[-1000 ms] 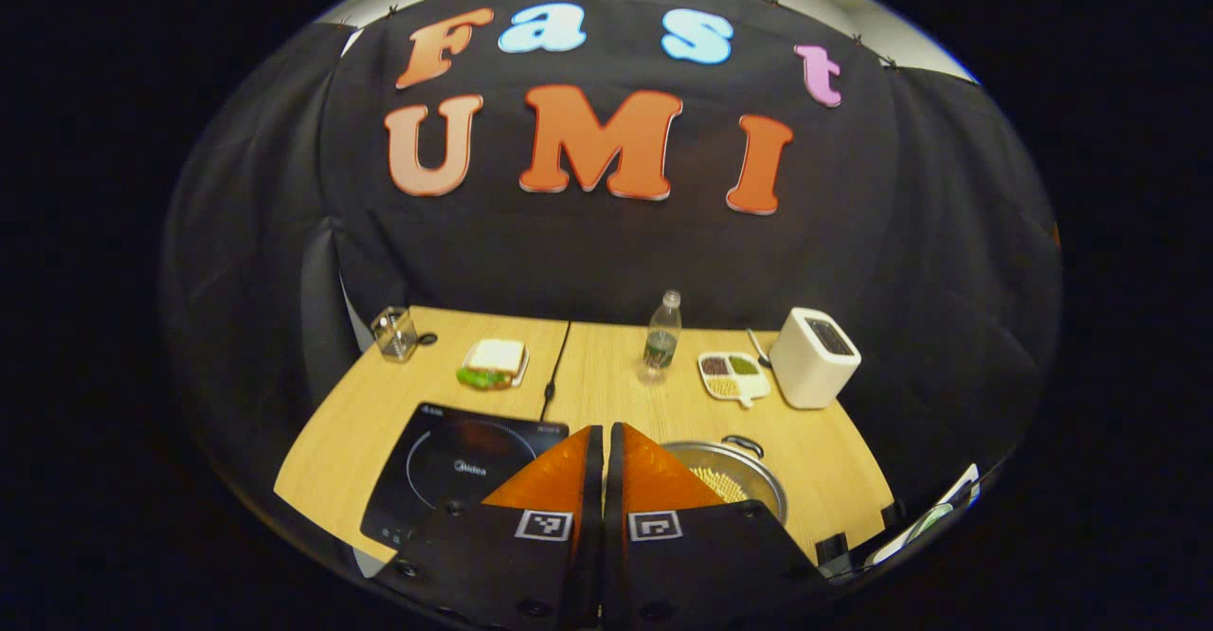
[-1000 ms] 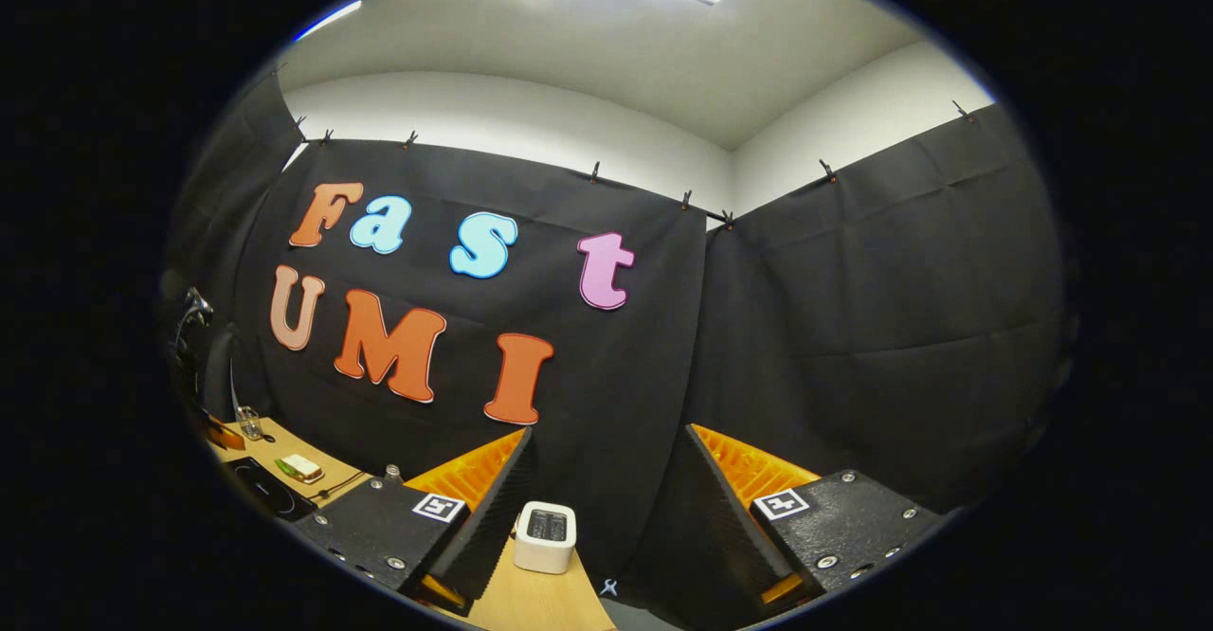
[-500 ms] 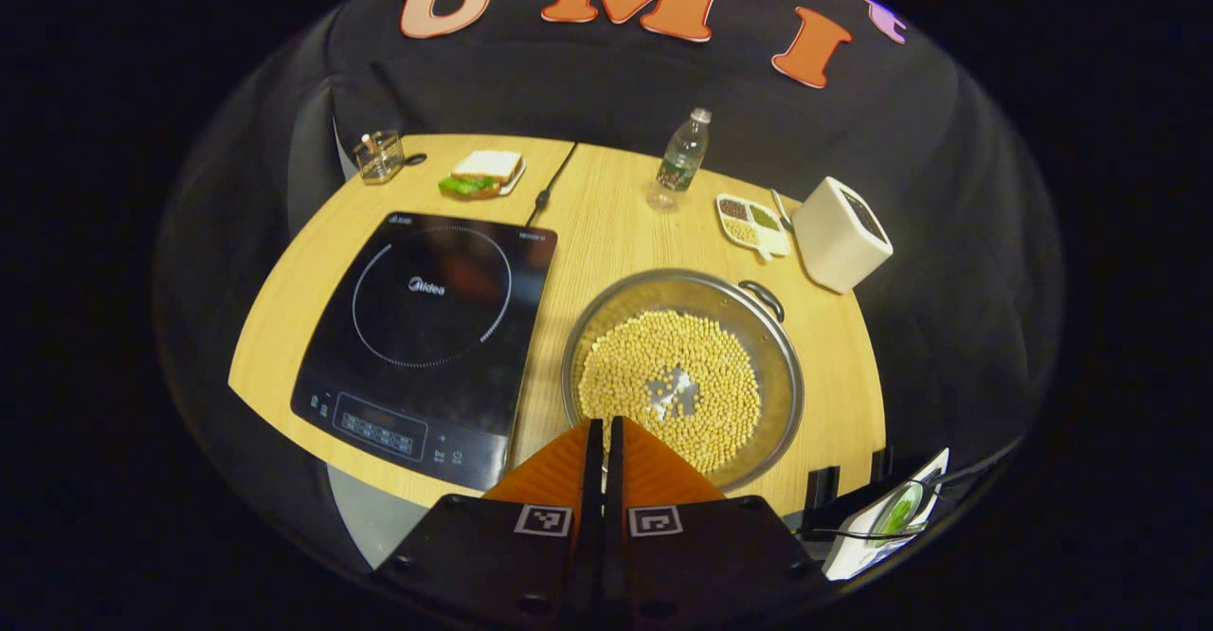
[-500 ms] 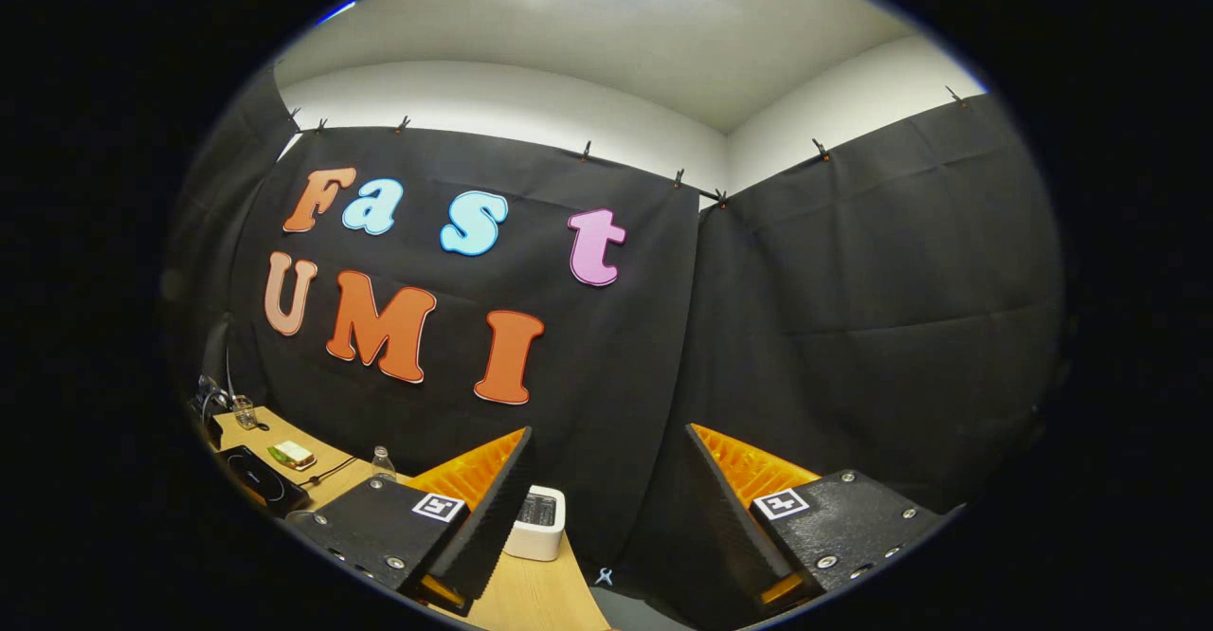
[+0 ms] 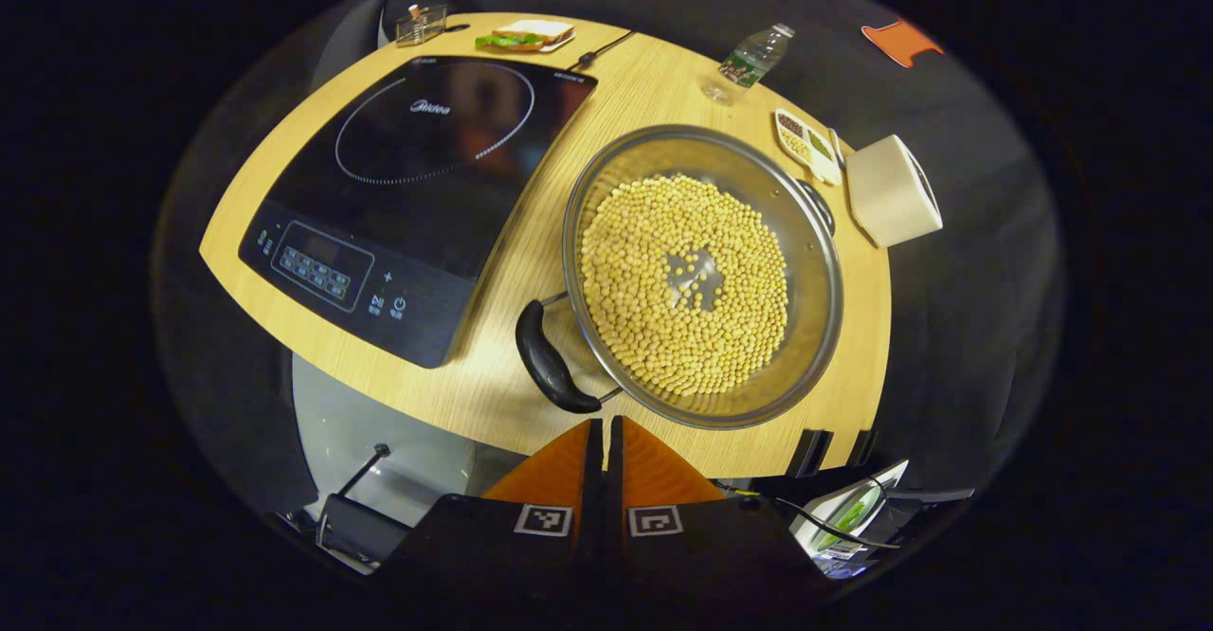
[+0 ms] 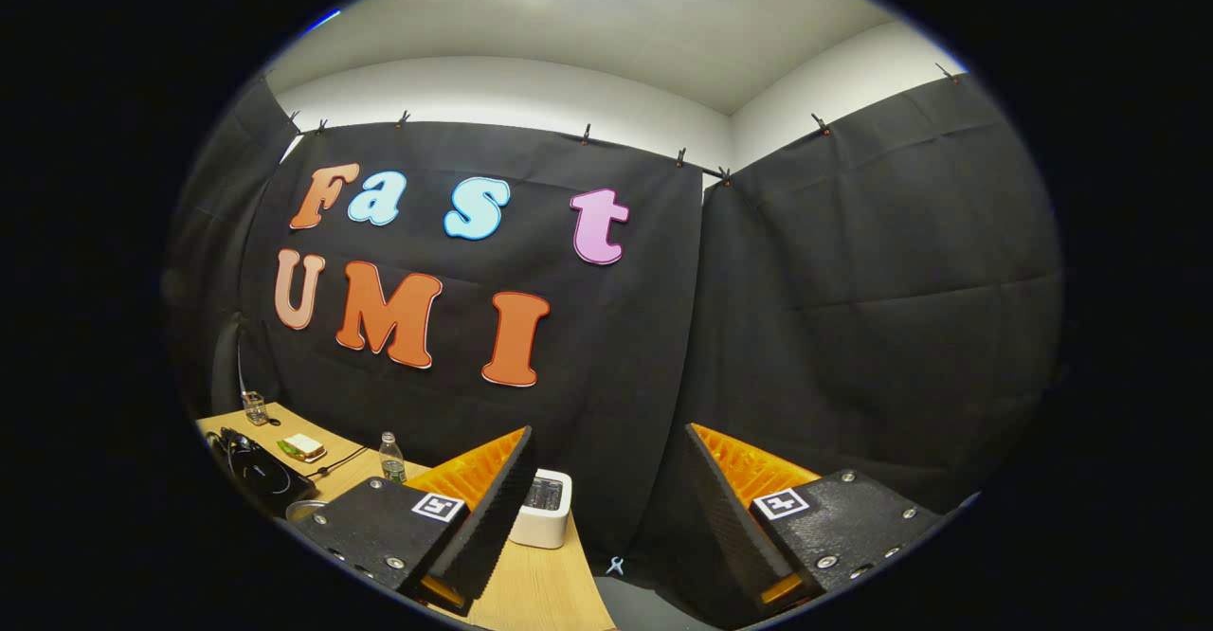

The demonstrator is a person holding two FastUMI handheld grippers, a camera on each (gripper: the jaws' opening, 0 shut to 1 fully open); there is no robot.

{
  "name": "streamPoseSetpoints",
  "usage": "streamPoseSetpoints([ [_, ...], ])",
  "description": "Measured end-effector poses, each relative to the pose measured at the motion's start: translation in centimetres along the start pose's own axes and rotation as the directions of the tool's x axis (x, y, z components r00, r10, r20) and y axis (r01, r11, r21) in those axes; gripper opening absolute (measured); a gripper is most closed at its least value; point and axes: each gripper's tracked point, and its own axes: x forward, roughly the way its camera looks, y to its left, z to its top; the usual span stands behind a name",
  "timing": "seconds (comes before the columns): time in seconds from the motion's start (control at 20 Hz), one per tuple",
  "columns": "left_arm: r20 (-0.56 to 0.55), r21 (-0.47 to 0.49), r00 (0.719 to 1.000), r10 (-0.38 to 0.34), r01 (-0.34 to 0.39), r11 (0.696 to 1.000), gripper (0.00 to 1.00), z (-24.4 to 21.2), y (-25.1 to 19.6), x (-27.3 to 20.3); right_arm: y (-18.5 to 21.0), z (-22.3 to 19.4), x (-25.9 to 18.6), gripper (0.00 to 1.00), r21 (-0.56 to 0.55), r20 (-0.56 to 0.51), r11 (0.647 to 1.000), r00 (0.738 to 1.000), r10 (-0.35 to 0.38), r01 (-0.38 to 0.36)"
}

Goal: First push the handle of the pot to place it horizontally, then grasp the pot with both hands and set it on the induction cooktop.

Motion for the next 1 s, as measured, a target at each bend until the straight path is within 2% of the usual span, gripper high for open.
streamPoseSetpoints([
  [0.15,-0.049,-0.045,0.999,-0.004,0.002,0.999,0.08,-1.0,-0.1,1.4,-0.6,-0.9,-0.4,0.95,0.002,-0.02,1.0,1.0,0.0,0.0],
  [0.3,-0.063,-0.036,0.998,0.018,-0.02,0.999,0.08,-0.8,0.0,2.5,-1.2,-1.5,-0.8,0.95,0.007,-0.037,1.0,0.999,-0.015,0.015],
  [0.5,-0.096,-0.047,0.995,0.037,-0.041,0.998,0.08,0.2,0.5,3.9,-1.7,-1.7,-0.9,0.95,0.002,-0.05,0.998,0.997,-0.066,0.067],
  [0.7,-0.089,0.001,0.992,0.086,-0.086,0.996,0.08,1.9,1.8,4.9,0.4,-1.8,-0.8,0.95,0.021,-0.075,0.996,0.994,-0.085,0.087],
  [1.0,-0.069,0.082,0.989,0.127,-0.121,0.989,0.08,5.7,3.4,6.2,3.9,-1.7,-0.1,0.95,-0.018,-0.105,0.995,0.99,-0.096,0.095],
])
